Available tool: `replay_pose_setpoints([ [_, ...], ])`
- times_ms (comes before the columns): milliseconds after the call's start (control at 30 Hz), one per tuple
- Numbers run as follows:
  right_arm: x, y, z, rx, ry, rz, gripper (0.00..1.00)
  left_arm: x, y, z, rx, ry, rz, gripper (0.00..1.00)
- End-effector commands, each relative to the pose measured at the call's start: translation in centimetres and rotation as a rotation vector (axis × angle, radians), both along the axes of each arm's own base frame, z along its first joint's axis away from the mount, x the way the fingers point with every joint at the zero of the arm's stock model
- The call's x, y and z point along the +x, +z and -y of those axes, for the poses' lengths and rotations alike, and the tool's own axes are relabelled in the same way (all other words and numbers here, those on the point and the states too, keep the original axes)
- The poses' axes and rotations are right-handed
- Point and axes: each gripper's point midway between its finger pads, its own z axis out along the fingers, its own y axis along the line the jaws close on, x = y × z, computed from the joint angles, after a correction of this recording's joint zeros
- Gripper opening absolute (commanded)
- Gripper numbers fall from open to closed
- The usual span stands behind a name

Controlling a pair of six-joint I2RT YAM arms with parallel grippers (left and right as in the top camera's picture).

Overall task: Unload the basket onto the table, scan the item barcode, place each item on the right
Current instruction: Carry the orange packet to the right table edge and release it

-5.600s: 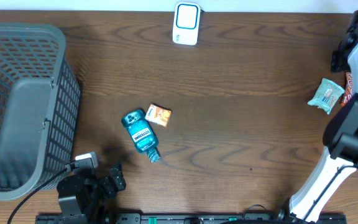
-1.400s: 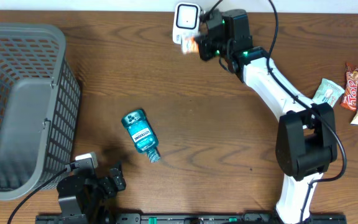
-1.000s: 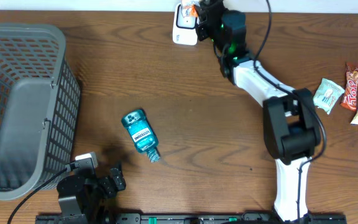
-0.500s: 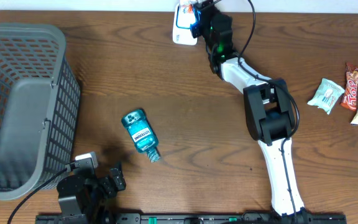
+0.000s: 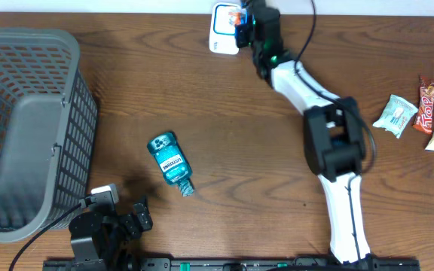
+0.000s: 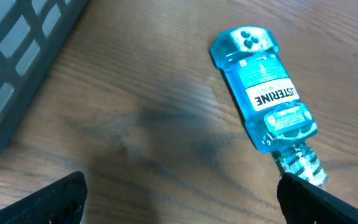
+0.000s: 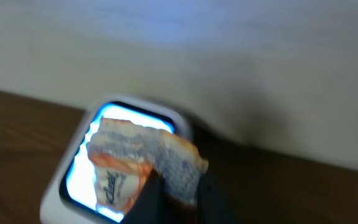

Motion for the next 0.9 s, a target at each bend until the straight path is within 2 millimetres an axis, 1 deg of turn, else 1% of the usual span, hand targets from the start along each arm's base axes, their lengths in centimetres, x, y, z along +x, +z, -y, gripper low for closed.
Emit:
replay_pose_setpoints([
  [0, -3.1, 15.2, 9.4, -0.035, -0.332, 0.120, 0.01, -0.5, -0.8, 0.1, -0.009, 0.001, -0.036, 0.98],
  [33, -4.4, 16.2, 11.5, -0.073, -0.398, 0.096, 0.01, -0.6, -0.9, 0.1, -0.009, 0.001, -0.036, 0.98],
  [67, -6.1, 17.2, 14.0, -0.123, -0.480, 0.065, 0.01, -0.6, -0.9, 0.1, -0.009, 0.001, -0.036, 0.98],
  [167, -11.2, 18.9, 21.0, -0.267, -0.686, -0.035, 0.02, -0.6, -0.9, 0.1, -0.009, 0.002, -0.036, 0.98],
  [200, -13.1, 19.0, 23.4, -0.322, -0.746, -0.086, 0.02, -0.6, -0.9, 0.1, -0.009, 0.001, -0.036, 0.98],
  [267, -16.2, 18.1, 26.9, -0.400, -0.806, -0.206, 0.02, -0.6, -0.9, 0.1, -0.009, 0.001, -0.036, 0.98],
  [333, -19.1, 16.3, 29.8, -0.414, -0.871, -0.338, 0.02, -0.6, -0.9, 0.1, -0.009, 0.001, -0.036, 0.98],
  [400, -22.8, 13.6, 33.1, -0.385, -0.994, -0.492, 0.02, -0.6, -0.9, 0.1, -0.009, 0.001, -0.036, 0.98],
  [467, -25.4, 11.7, 35.7, -0.345, -1.107, -0.574, 0.01, -0.6, -0.9, 0.1, -0.009, 0.001, -0.036, 0.98],
  [567, -28.0, 8.1, 39.1, -0.251, -1.263, -0.641, 0.02, -0.6, -0.9, 0.1, -0.009, 0.001, -0.036, 0.98],
  [633, -29.4, 5.6, 40.8, -0.212, -1.336, -0.672, 0.02, -0.6, -0.9, 0.1, -0.009, 0.001, -0.036, 0.98],
  [667, -30.2, 3.9, 41.8, -0.193, -1.370, -0.692, 0.01, -0.6, -0.9, 0.1, -0.009, 0.001, -0.036, 0.98],
  [767, -32.5, -0.2, 43.7, -0.175, -1.428, -0.743, 0.01, -0.6, -0.9, 0.1, -0.009, 0.002, -0.036, 0.98],
  [833, -33.9, -2.4, 44.8, -0.165, -1.465, -0.757, 0.02, -0.6, -0.9, 0.1, -0.009, 0.001, -0.036, 0.98],
  [867, -34.6, -3.2, 45.3, -0.158, -1.482, -0.760, 0.05, -0.6, -0.9, 0.1, -0.009, 0.001, -0.036, 0.98],
])
